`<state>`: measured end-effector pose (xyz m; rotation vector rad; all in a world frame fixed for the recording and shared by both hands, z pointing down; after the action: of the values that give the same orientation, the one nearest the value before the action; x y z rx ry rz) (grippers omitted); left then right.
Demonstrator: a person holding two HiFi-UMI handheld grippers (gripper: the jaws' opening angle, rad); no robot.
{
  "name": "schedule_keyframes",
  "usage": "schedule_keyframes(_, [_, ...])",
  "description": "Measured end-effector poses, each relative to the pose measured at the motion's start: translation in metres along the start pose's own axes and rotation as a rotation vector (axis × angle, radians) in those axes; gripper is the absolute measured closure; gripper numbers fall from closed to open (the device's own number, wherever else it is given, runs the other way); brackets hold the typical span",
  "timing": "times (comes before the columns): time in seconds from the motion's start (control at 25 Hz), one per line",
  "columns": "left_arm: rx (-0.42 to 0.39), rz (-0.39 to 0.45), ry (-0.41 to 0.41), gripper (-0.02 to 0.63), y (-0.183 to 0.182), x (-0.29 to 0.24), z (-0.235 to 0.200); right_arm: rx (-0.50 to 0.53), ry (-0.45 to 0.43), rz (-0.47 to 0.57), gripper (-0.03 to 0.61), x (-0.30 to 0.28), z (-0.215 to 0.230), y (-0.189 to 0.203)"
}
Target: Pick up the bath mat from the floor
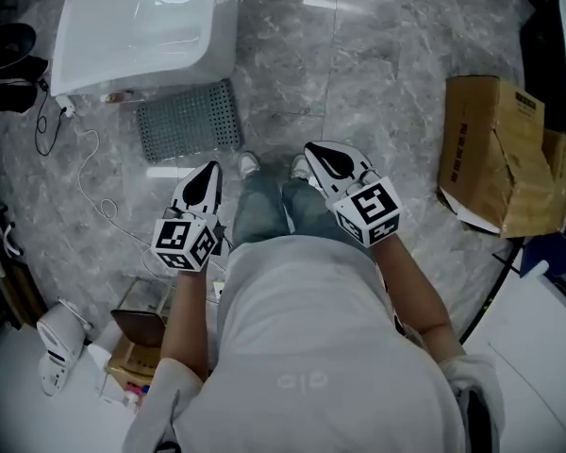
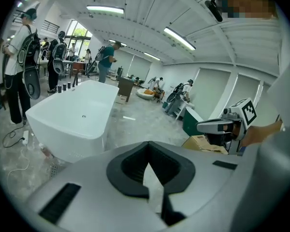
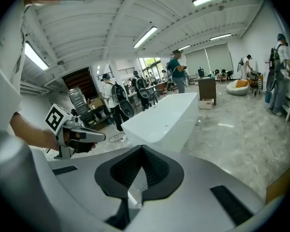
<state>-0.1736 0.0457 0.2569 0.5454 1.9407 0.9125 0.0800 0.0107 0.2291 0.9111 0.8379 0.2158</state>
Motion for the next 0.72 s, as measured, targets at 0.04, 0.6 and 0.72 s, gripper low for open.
schedule_keyframes(0.04, [0.009, -0.014, 0.006, 0.599, 0.003, -0.006, -0.006, -0.008, 0.008, -0.007, 0.554, -0.006, 0.001, 0.002])
schedule_keyframes(0.6, [0.081, -0.251, -0.025, 0.597, 0.103, -0.087, -0.094, -0.111, 0.095, -0.087, 0.554, -0.076, 0.021, 0.051])
schedule_keyframes(0.72, [0.068, -0.3, -0.035, 0.594, 0.128, -0.102, -0.111, -0.117, 0.11, -0.109, 0.554, -0.094, 0.031, 0.069])
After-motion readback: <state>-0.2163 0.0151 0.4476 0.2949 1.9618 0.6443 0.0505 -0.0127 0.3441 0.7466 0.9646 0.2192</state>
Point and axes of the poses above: the fingertips, and each gripper's own axes: x backward along the fingers, z to its right, y out of its underside, the point moved 7 cm from there along x, backward along the fingers, and after that the axes turned 3 degrees about -x, right-handed, at the moved point
